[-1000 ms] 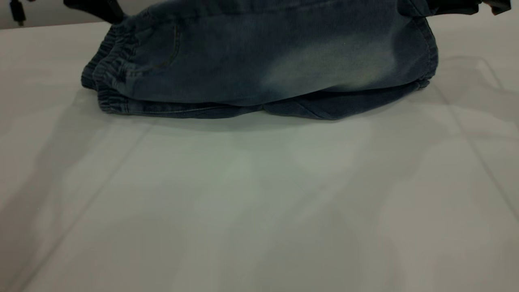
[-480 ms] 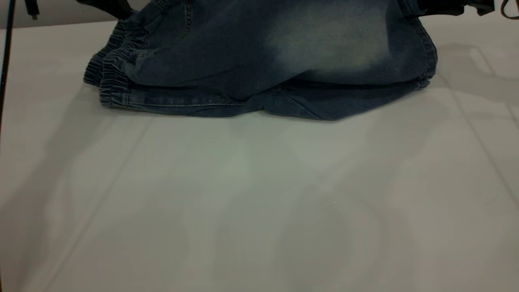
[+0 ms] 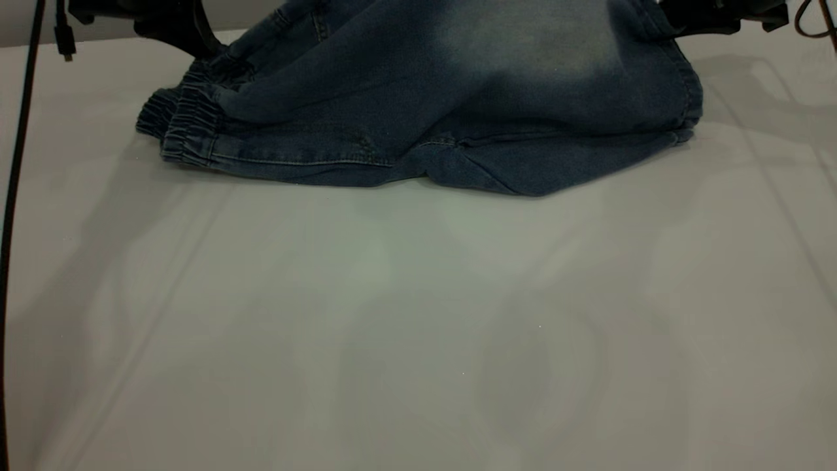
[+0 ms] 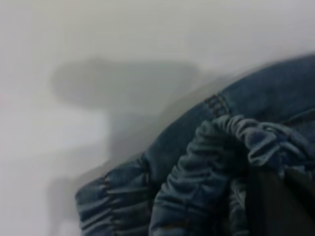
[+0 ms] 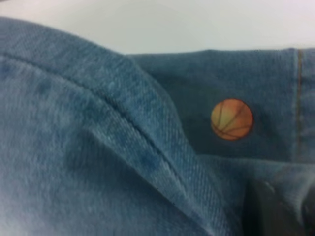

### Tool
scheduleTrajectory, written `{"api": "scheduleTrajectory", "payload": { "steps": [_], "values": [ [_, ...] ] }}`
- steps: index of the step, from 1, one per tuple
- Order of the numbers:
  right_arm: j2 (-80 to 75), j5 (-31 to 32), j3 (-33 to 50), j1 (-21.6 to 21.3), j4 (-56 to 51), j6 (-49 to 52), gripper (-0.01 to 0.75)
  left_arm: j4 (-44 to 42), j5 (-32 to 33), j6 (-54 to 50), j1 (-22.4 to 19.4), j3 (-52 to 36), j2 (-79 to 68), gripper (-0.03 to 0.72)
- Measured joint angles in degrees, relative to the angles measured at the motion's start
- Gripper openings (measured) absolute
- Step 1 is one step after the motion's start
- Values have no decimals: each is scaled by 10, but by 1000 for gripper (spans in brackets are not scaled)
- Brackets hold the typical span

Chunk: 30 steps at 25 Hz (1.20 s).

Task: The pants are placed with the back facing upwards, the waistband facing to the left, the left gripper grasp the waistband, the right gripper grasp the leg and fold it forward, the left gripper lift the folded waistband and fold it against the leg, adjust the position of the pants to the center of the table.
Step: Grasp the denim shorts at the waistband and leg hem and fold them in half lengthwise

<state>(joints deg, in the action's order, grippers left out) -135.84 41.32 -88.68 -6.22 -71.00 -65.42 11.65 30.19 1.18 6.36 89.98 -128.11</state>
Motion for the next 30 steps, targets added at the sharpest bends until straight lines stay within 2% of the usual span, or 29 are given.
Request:
{"api": "scheduleTrajectory", "payload": {
  "steps": [7, 11, 19, 21, 23, 28, 30],
  "values": [
    [-3, -16, 0, 0, 86, 72, 14, -7, 21, -1, 0, 0, -4, 40],
    [-3, 2, 0, 0, 127, 110, 14, -36, 48, -2, 0, 0, -4, 40],
    [-3, 36, 0, 0, 132, 130, 40, -47, 68, -2, 0, 0, -2, 45],
    [-3, 40, 0, 0, 141, 130, 83, -50, 68, -2, 0, 0, -2, 64],
    [-3, 40, -2, 0, 143, 129, 160, -58, 61, -2, 0, -1, -2, 107],
    [-2, 39, -26, -1, 142, 132, 402, -59, 28, -1, 0, -1, -2, 307],
    [-2, 39, -42, -1, 144, 149, 475, -57, 16, -1, 0, -1, 0, 384]
  ]
}}
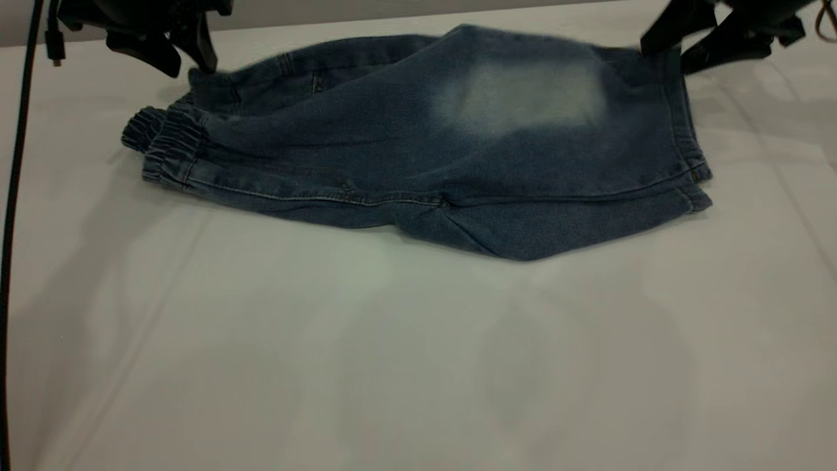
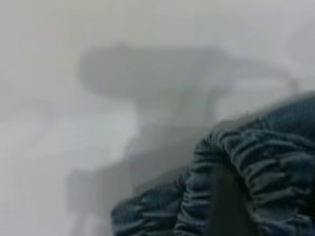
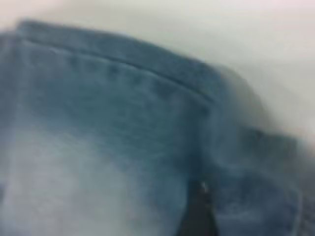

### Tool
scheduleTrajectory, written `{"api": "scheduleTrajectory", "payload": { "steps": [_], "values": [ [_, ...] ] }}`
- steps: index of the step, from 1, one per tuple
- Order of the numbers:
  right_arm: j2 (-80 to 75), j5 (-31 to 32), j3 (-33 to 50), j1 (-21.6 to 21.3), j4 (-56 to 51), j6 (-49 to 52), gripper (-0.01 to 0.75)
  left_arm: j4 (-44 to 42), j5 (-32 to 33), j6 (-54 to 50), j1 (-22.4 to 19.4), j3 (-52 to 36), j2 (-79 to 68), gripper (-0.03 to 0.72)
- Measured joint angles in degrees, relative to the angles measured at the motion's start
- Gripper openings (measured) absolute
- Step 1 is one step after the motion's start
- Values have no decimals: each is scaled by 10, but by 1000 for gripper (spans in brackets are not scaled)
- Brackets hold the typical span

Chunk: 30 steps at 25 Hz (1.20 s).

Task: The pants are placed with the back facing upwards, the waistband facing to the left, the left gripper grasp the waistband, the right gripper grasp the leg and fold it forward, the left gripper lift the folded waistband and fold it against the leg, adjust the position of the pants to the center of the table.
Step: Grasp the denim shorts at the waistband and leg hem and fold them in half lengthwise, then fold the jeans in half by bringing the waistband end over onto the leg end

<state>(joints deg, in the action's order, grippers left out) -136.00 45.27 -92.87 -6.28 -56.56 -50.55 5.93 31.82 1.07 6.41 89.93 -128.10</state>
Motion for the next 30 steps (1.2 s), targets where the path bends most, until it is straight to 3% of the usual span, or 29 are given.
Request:
{"api": "scheduleTrajectory", "payload": {
  "steps": [5, 14, 20, 23, 30],
  "values": [
    [1, 28, -61, 0, 51, 56, 539, 0, 14, 0, 0, 13, 23, 496],
    [1, 166, -219, 7, 199, 198, 540, -29, 120, -4, -2, 45, 62, 509],
    [4, 252, -346, 41, 285, 275, 540, -59, 207, -19, -30, 45, 69, 509],
    [12, 250, -406, 68, 328, 311, 540, -59, 238, -18, -48, 45, 66, 509],
    [32, 250, -465, 137, 448, 388, 540, -59, 215, -2, -52, 45, 61, 509]
  ]
}}
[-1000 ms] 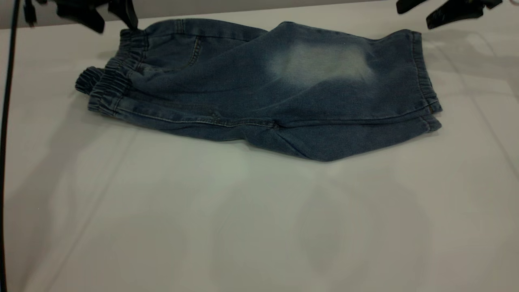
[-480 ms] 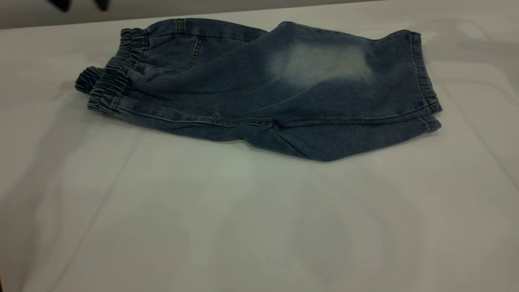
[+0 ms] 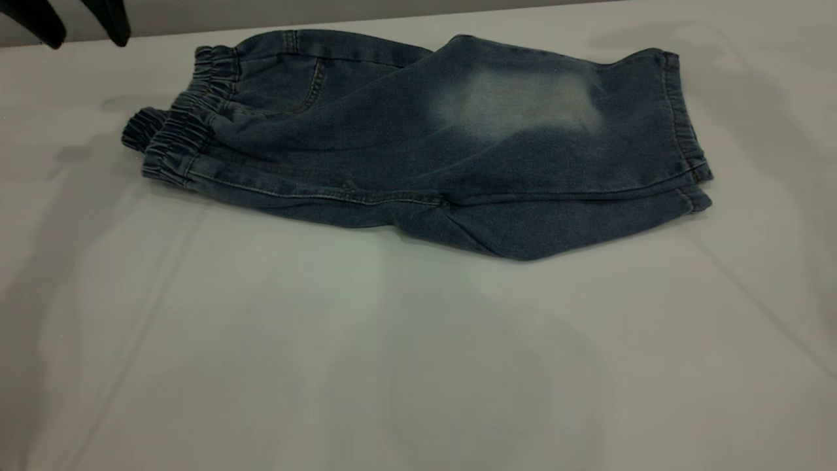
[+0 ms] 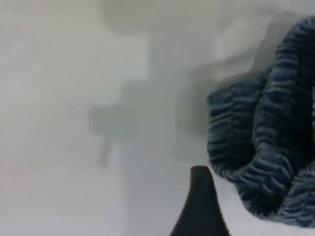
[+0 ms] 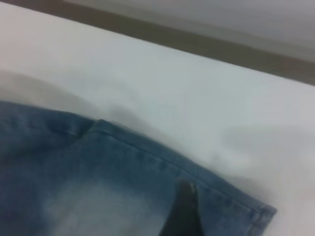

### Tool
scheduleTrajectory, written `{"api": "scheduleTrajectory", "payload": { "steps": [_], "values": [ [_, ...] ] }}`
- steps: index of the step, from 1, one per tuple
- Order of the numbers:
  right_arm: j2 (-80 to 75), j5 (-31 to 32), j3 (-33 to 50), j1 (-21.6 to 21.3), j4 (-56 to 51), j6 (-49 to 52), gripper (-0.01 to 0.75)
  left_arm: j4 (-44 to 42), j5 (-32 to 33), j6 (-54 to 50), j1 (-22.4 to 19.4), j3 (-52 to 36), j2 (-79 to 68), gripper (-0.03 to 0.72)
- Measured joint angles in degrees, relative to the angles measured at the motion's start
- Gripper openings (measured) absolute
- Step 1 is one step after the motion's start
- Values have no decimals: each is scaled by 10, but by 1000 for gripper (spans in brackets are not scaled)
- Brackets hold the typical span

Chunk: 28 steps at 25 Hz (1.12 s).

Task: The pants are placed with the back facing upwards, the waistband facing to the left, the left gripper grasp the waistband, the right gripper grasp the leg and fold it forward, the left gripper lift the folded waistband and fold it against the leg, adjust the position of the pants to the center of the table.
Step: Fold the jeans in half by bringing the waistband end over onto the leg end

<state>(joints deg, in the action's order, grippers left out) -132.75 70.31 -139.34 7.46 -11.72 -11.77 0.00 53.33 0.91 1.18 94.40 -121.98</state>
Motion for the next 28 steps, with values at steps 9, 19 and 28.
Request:
{"api": "scheduleTrajectory", "payload": {
  "steps": [9, 19, 28],
  "values": [
    [83, -3, 63, 58, 46, 56, 526, 0, 13, 3, 0, -20, -24, 509],
    [197, -2, 123, 62, 77, 56, 505, 48, -60, 41, 1, -24, -66, 509],
    [195, -3, 123, 62, 79, 56, 505, 207, -106, 163, 1, -24, -114, 509]
  ]
}}
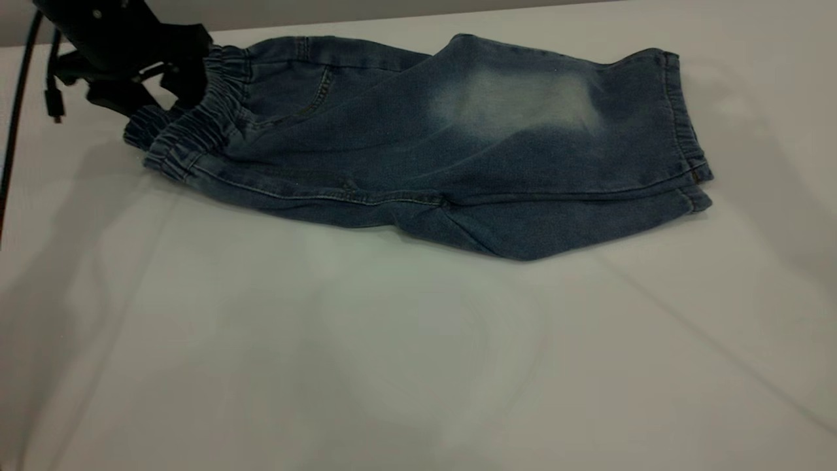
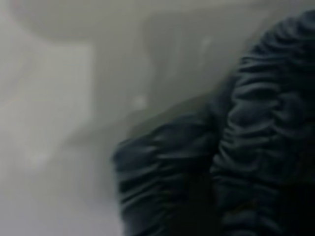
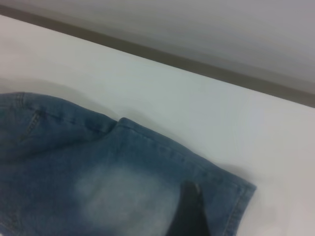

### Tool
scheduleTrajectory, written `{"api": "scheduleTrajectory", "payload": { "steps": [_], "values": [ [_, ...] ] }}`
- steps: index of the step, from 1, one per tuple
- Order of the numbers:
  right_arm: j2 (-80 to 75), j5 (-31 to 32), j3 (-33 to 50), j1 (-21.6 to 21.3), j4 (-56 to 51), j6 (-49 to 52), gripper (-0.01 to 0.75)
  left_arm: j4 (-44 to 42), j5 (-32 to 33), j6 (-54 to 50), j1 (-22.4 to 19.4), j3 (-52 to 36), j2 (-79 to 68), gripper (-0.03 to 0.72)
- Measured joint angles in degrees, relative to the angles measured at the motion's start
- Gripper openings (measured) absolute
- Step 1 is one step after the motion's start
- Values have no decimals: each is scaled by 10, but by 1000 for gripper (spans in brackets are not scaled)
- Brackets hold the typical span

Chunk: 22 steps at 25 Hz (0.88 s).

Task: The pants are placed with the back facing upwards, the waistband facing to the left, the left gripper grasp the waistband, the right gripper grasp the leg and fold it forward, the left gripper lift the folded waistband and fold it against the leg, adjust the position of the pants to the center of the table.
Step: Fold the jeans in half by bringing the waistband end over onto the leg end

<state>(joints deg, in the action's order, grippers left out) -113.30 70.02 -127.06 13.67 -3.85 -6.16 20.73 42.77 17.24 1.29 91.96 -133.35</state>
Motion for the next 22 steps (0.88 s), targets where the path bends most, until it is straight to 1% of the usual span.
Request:
{"api": "scheduleTrajectory", "payload": {
  "steps": [4, 7, 10, 15, 16, 17, 20, 22],
  "values": [
    [0, 0, 0, 0, 0, 0, 505, 48, 2, 33, 0, 0, -6, 509],
    [0, 0, 0, 0, 0, 0, 505, 49, 9, 33, 0, 0, -6, 485],
    [-1, 0, 0, 0, -9, 0, 503, 49, 19, 29, 0, 0, -6, 391],
    [-34, -2, 6, 6, -67, -10, 490, 49, 20, 29, 0, 1, -4, 110],
    [-46, -2, 6, 9, -75, -16, 489, 49, 21, 29, 0, 1, -3, 65],
    [-56, -2, 6, 13, -82, -19, 487, 49, 24, 29, 0, 4, -1, 48],
    [-99, -2, 6, 24, -77, -34, 487, 47, 39, 29, 0, 19, 5, 46],
    [-127, -2, 6, 24, -79, -45, 486, 47, 56, 29, 0, 31, 10, 46]
  ]
}}
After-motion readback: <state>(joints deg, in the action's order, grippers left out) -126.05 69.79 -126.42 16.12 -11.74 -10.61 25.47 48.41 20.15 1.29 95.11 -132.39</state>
